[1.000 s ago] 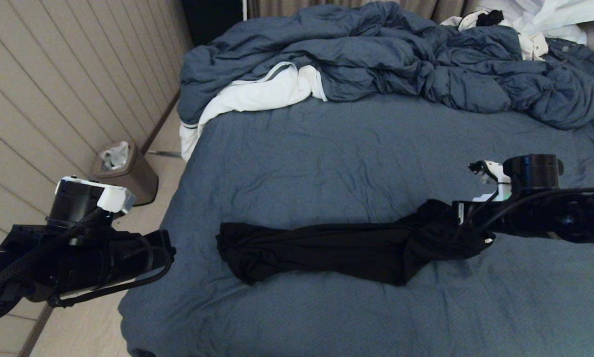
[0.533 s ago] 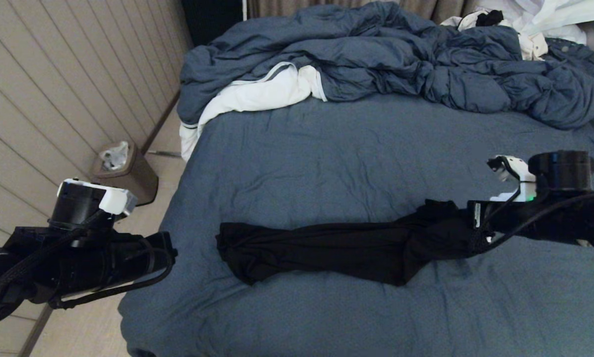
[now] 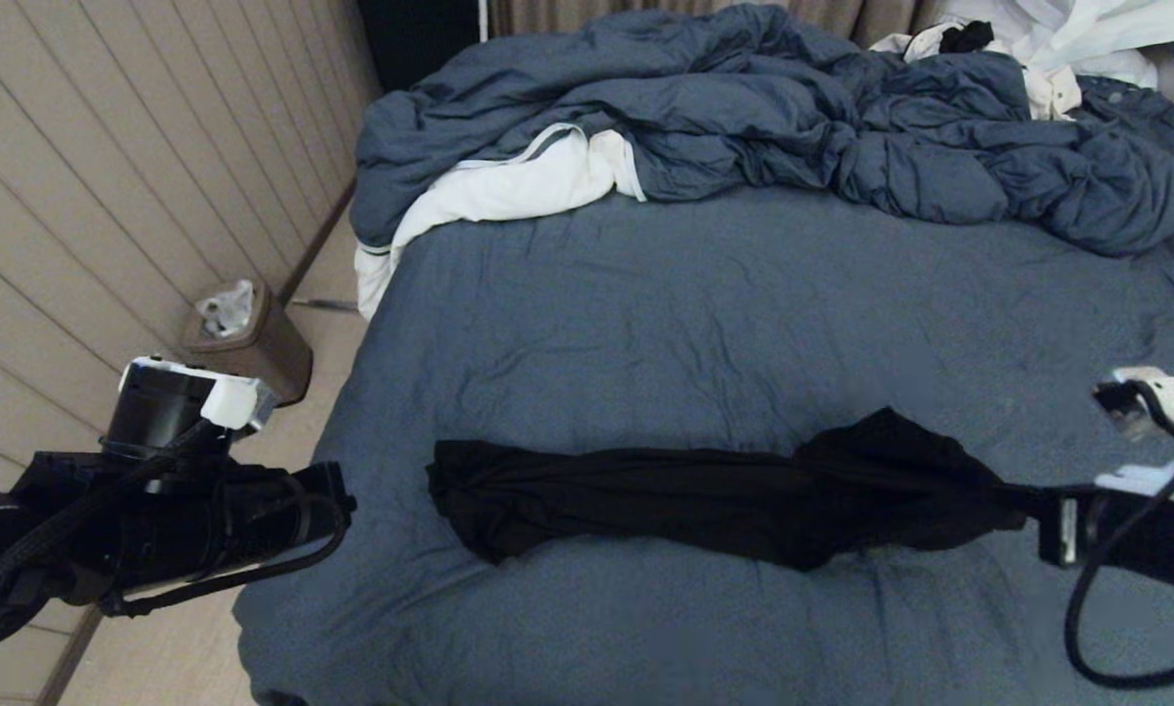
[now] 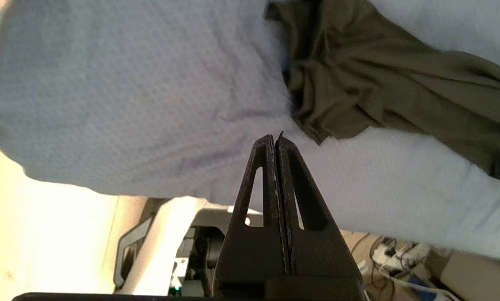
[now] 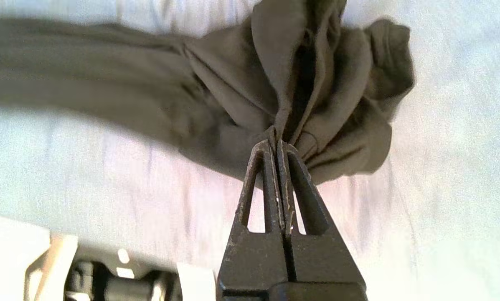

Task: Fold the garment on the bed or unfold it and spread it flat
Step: Unford the black T-shirt

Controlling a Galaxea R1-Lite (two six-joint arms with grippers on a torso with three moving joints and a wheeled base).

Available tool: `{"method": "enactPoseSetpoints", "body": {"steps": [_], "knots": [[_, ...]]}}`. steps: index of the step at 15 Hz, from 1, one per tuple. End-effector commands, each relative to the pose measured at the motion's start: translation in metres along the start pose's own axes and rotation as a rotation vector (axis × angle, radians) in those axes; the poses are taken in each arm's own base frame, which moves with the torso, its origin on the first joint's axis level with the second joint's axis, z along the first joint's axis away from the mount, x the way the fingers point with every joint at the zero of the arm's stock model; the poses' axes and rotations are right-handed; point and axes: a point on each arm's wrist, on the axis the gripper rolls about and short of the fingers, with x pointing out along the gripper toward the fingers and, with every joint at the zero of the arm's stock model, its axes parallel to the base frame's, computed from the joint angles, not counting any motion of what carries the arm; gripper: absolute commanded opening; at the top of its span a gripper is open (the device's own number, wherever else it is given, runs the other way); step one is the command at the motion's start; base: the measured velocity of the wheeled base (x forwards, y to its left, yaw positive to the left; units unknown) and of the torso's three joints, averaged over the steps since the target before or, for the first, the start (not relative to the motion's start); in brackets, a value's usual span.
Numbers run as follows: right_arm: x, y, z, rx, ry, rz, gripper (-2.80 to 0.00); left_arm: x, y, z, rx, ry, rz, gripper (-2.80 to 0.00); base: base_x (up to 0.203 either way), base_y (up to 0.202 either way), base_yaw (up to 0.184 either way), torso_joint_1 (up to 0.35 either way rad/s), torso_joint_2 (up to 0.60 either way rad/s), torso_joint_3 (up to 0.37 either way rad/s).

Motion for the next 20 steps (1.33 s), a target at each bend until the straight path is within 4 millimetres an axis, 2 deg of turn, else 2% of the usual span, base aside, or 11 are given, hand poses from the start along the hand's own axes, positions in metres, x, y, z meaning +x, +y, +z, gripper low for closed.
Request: {"method": "enactPoseSetpoints", "body": {"steps": [1, 3, 6, 9, 12, 15, 16, 20], "knots": [[-0.035, 0.007, -0.027, -0.016, -0.042, -0.028, -2.8, -0.001, -0.002, -0.002, 0.002, 0.003, -0.008, -2.8, 0.0, 0.0, 0.0, 0.0, 0.0, 0.0], [-0.041, 0.011, -0.045, -0.013, -0.015, -0.03, -2.8, -0.001, -0.003, -0.003, 0.005, 0.006, -0.01, -2.8, 0.0, 0.0, 0.0, 0.0, 0.0, 0.0], [-0.039, 0.012, -0.06, 0.002, 0.038, -0.022, -2.8, -0.001, -0.002, -0.004, 0.005, 0.009, -0.008, -2.8, 0.0, 0.0, 0.0, 0.0, 0.0, 0.0], [-0.038, 0.011, -0.051, -0.001, 0.011, -0.026, -2.8, -0.001, -0.003, -0.005, 0.008, 0.012, -0.011, -2.8, 0.0, 0.0, 0.0, 0.0, 0.0, 0.0], [-0.043, 0.009, -0.023, -0.005, -0.085, -0.038, -2.8, -0.001, -0.003, -0.006, 0.009, 0.014, -0.011, -2.8, 0.0, 0.0, 0.0, 0.0, 0.0, 0.0], [-0.039, 0.01, -0.04, 0.007, -0.018, -0.027, -2.8, 0.0, -0.003, -0.006, 0.009, 0.015, -0.01, -2.8, 0.0, 0.0, 0.0, 0.0, 0.0, 0.0], [-0.039, 0.01, -0.044, 0.008, -0.01, -0.03, 0.0, 0.0, -0.003, -0.006, 0.009, 0.014, -0.011, -2.8, 0.0, 0.0, 0.0, 0.0, 0.0, 0.0], [-0.042, 0.013, -0.052, -0.047, 0.002, -0.017, 0.0, 0.001, -0.002, -0.007, 0.009, 0.016, -0.009, -2.8, 0.0, 0.0, 0.0, 0.0, 0.0, 0.0]]}}
